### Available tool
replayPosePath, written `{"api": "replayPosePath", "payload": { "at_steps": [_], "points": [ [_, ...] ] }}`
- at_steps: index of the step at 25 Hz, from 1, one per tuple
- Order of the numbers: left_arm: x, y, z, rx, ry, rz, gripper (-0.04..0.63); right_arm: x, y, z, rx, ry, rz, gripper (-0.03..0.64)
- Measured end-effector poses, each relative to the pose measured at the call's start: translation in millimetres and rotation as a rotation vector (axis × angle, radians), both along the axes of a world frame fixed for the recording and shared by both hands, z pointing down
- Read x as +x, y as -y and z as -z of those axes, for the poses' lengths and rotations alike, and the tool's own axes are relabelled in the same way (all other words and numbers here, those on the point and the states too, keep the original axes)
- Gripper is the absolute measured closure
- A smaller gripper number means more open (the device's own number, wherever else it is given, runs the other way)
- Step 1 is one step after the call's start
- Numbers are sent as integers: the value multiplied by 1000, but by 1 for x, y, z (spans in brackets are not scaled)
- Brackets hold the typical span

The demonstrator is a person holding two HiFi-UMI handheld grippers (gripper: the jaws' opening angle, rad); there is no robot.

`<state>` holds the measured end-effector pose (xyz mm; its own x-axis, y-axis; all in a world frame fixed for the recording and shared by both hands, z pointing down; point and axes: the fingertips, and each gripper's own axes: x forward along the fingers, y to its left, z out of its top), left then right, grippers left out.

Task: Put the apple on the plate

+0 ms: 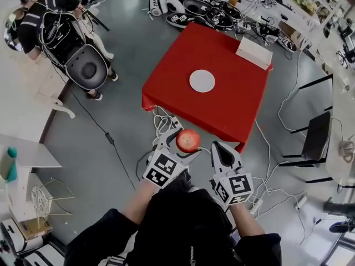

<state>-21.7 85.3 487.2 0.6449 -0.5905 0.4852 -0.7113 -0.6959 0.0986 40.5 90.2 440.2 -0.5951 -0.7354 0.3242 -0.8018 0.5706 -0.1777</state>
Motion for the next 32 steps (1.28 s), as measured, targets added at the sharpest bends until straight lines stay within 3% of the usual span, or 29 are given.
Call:
{"api": "replayPosePath", "payload": {
  "at_steps": [8,16,32],
  "points": [
    [-23,36,-4,-1,4,-35,187,-21,34,-4,-5,-6,-36,606],
    [-22,52,-11,-18,-11,-57,187,-18,47,-5,-14,-23,-66,605],
    [-16,112,-27,-51,1,3,187,-14,118,-18,-31,9,-7,606]
  ]
}}
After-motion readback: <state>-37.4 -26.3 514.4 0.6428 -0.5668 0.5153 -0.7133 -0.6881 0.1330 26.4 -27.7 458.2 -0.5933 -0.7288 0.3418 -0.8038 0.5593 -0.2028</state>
